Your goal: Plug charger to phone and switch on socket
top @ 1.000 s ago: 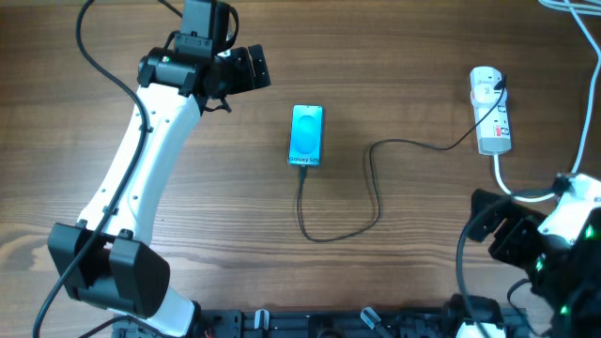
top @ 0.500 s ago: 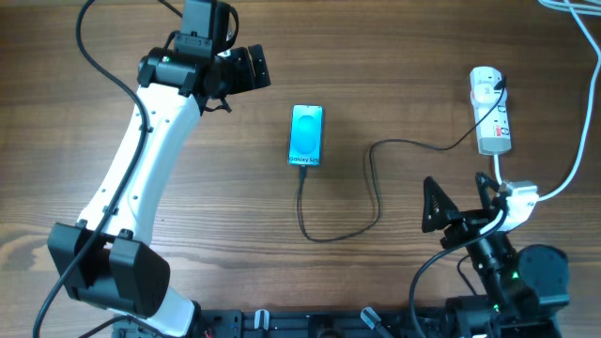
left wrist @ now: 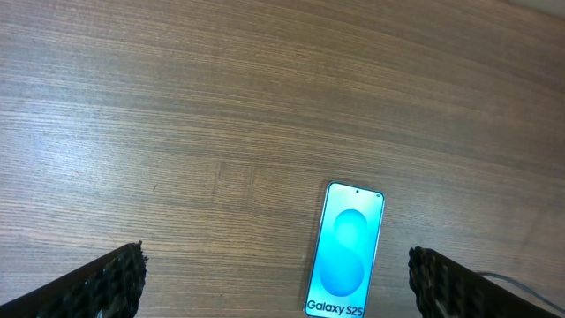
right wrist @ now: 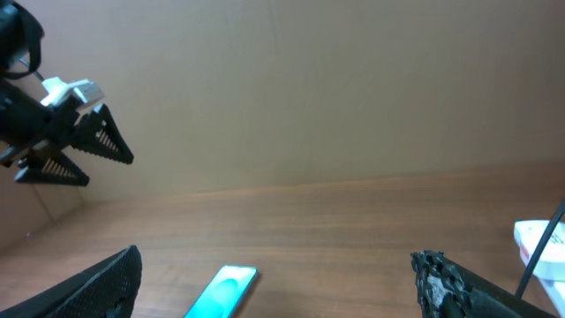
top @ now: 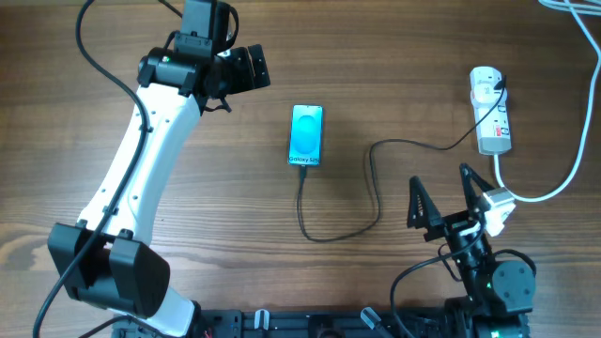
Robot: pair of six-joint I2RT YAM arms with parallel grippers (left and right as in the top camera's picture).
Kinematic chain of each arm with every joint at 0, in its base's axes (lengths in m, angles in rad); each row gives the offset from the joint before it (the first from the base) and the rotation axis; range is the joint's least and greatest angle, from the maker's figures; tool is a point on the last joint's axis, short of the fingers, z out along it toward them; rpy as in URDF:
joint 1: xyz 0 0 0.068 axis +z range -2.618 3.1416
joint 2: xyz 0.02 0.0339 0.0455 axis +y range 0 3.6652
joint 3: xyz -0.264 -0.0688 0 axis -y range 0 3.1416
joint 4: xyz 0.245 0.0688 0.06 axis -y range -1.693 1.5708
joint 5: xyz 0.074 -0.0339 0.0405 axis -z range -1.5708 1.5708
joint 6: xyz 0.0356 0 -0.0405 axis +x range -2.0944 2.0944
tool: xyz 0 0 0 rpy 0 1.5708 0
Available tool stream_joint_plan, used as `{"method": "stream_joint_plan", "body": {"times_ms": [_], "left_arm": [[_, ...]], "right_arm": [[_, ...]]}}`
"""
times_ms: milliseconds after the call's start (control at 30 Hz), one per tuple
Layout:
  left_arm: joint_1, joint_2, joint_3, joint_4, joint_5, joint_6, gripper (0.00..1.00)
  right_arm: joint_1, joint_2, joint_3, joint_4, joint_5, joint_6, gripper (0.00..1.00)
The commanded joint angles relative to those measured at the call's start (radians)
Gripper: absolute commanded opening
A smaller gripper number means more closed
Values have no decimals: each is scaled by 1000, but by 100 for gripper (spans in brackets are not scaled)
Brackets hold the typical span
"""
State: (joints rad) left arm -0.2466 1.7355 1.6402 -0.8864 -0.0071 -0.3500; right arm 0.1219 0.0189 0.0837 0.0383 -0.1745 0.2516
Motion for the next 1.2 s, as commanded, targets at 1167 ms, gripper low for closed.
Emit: {"method": "stream_joint_plan", "body": {"times_ms": [1167], "left_arm": [[2,8,-1,2,-13,5,100]], "right_arm": [[6,-15,-79,-30,40,-66,100]]}}
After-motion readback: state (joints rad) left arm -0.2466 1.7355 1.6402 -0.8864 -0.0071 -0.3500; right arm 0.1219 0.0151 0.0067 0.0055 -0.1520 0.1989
